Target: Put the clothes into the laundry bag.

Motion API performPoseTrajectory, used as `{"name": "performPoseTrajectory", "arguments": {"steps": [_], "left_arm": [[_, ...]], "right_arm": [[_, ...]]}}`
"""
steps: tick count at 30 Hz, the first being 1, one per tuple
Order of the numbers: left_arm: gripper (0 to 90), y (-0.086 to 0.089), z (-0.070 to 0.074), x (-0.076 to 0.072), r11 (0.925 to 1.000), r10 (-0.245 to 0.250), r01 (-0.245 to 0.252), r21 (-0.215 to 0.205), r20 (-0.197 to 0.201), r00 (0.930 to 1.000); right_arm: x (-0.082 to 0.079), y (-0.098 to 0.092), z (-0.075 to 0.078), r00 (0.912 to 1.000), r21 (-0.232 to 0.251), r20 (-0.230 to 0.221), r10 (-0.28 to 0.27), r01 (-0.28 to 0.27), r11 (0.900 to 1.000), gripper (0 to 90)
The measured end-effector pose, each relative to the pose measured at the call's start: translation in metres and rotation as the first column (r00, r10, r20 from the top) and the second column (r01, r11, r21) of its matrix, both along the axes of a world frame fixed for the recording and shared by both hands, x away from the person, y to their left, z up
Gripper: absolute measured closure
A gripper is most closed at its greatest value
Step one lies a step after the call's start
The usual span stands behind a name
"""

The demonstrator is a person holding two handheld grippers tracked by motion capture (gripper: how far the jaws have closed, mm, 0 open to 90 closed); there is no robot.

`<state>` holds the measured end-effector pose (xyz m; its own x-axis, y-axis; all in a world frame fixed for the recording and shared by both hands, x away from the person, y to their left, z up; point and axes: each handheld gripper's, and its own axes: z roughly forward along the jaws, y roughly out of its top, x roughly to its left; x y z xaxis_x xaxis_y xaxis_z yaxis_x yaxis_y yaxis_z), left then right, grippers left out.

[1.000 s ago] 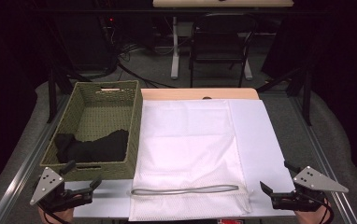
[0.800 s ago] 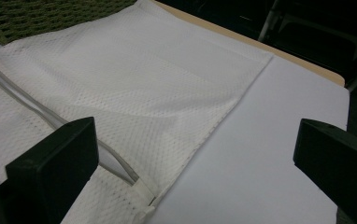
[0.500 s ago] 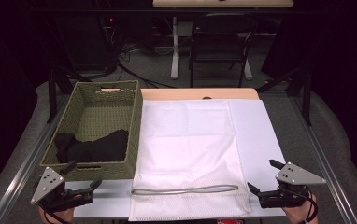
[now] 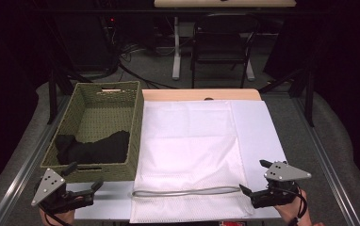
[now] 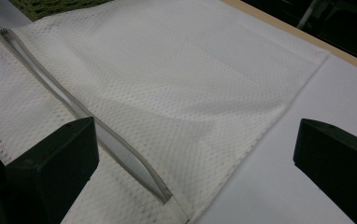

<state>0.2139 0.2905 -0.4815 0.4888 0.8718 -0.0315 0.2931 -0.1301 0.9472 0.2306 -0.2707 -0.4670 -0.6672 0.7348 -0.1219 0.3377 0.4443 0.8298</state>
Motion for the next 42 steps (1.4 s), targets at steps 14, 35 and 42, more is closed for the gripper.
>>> {"name": "performPoseTrajectory", "arguments": {"steps": [14,35,42], "left_arm": [[0.0,0.000,0.000,0.001,0.9999,-0.009,0.009,0.008,-0.005,0.9999],[0.0,-0.001,0.000,0.001,0.9999,-0.014,0.014,0.010,-0.005,0.9999],[0.0,-0.001,0.000,0.002,0.9999,-0.015,0.016,0.006,-0.006,0.9999]], "right_arm": [[0.022,0.038,-0.012,0.9934,-0.032,-0.065,0.094,-0.097,0.995,0.0],[0.044,0.080,-0.027,0.9731,-0.062,-0.138,0.185,-0.194,0.979,0.0],[0.053,0.091,-0.034,0.9659,-0.073,-0.166,0.198,-0.213,0.974,0.0]]}}
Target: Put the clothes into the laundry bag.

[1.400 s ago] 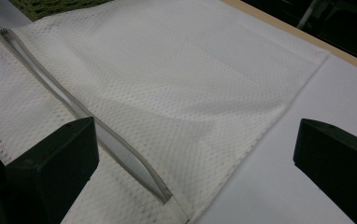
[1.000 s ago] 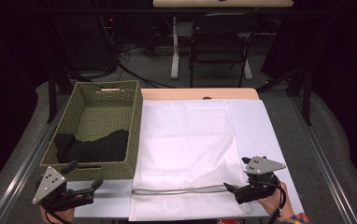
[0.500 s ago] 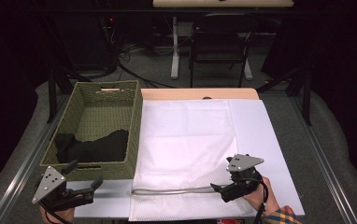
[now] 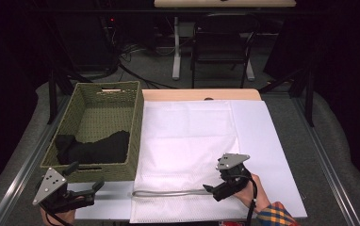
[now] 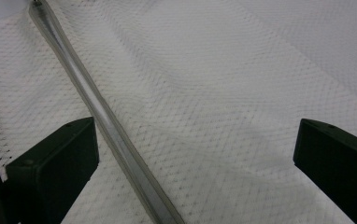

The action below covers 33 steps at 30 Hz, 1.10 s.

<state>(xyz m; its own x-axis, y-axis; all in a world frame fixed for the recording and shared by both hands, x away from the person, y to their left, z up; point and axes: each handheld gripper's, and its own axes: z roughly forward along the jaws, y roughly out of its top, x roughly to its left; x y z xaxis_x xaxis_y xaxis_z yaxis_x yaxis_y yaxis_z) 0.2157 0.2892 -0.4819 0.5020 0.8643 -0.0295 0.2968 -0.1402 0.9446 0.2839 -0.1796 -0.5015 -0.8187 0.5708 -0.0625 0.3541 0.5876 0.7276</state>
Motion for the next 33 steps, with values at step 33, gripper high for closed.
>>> {"name": "performPoseTrajectory", "arguments": {"steps": [33], "left_arm": [[0.0,-0.001,-0.001,0.003,0.9999,-0.008,0.008,0.010,-0.024,0.9997]], "right_arm": [[0.029,0.048,-0.051,0.9780,-0.130,-0.182,0.102,-0.127,0.983,17.3]]}}
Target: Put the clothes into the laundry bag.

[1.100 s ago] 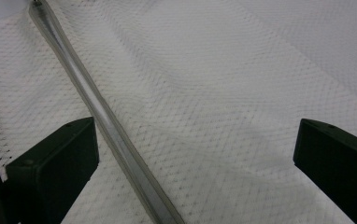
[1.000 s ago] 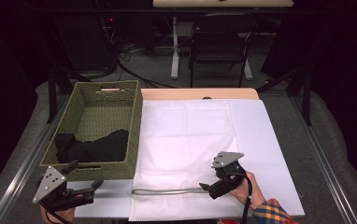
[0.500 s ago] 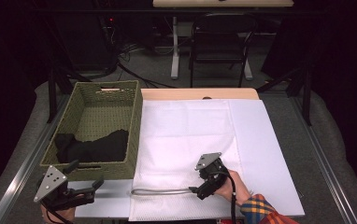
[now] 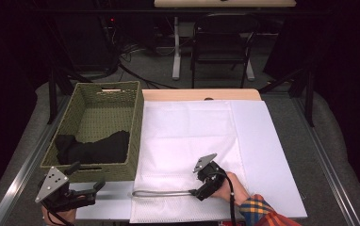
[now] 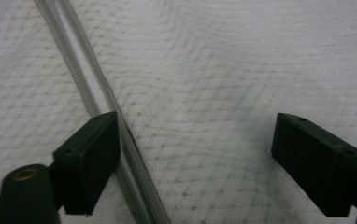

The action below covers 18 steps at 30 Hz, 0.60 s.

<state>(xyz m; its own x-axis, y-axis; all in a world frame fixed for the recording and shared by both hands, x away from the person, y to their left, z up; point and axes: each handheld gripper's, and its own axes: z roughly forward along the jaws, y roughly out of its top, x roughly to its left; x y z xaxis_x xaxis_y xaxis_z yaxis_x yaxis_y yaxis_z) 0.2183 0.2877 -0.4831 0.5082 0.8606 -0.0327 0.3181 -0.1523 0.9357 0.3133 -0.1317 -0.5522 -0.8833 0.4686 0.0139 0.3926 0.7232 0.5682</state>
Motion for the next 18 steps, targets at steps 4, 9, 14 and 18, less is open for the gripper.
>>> {"name": "performPoseTrajectory", "arguments": {"steps": [4,9,14,18], "left_arm": [[0.0,0.0005,0.0005,-0.0009,1.0000,0.000,0.000,0.001,0.007,1.0000],[0.0,-0.0001,-0.0012,0.0015,1.0000,0.001,-0.001,-0.009,-0.012,0.9999],[0.0,-0.0010,-0.0009,0.0013,0.9999,-0.008,0.008,0.008,-0.014,0.9999],[0.0,-0.0009,-0.0013,0.0019,0.9998,-0.013,0.013,0.012,-0.023,0.9997]], "right_arm": [[0.0021,-0.0001,0.0002,1.0000,0.002,0.001,-0.001,0.001,1.000,20.4],[0.0047,-0.0033,0.0020,0.9996,0.008,0.011,-0.024,0.024,1.000,33.9],[0.0076,-0.0076,0.0033,0.9985,0.015,0.028,-0.046,0.046,0.999,46.8],[0.0077,-0.0077,0.0042,0.9979,0.015,0.027,-0.059,0.059,0.998,54.9]]}}
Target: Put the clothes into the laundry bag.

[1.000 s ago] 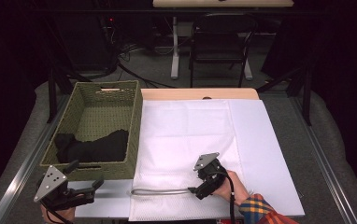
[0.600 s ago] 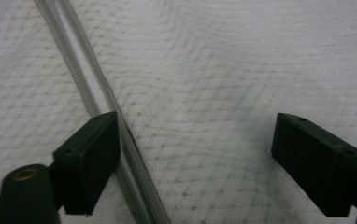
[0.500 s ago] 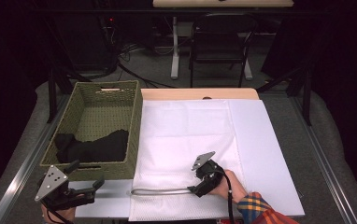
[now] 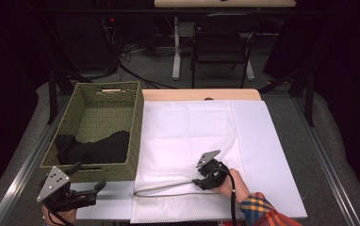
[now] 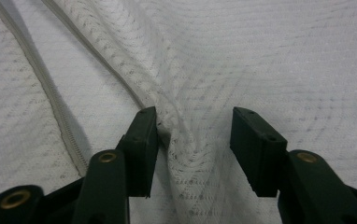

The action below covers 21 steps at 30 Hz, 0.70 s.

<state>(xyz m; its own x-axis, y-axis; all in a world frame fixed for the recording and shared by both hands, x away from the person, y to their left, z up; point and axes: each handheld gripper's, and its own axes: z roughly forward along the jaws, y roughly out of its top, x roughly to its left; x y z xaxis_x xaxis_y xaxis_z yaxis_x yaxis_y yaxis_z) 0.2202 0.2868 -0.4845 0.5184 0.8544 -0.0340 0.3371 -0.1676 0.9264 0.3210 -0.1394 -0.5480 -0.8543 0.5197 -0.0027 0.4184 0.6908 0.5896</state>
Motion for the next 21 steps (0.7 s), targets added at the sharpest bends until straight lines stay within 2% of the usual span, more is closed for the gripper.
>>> {"name": "performPoseTrajectory", "arguments": {"steps": [9,15,19,21], "left_arm": [[0.0,-0.0022,-0.0006,0.0013,0.9999,-0.007,0.007,0.009,-0.006,1.0000],[0.0,-0.0027,-0.0006,0.0012,0.9997,-0.014,0.014,0.019,-0.010,0.9999],[0.0,-0.0031,-0.0008,0.0016,0.9997,-0.017,0.017,0.020,-0.013,0.9998],[0.0,-0.0038,0.0001,0.0009,0.9996,-0.010,0.011,0.027,-0.003,0.9999]], "right_arm": [[-0.0025,0.0038,0.0019,1.0000,-0.011,0.002,0.000,0.000,1.000,73.1],[-0.0025,0.0039,0.0016,0.9998,0.008,-0.018,-0.005,0.005,1.000,85.5],[-0.0021,0.0039,0.0028,0.9998,0.001,-0.021,-0.004,0.004,1.000,87.4],[-0.0025,0.0040,0.0051,0.9996,0.003,-0.026,-0.010,0.010,1.000,87.3]]}}
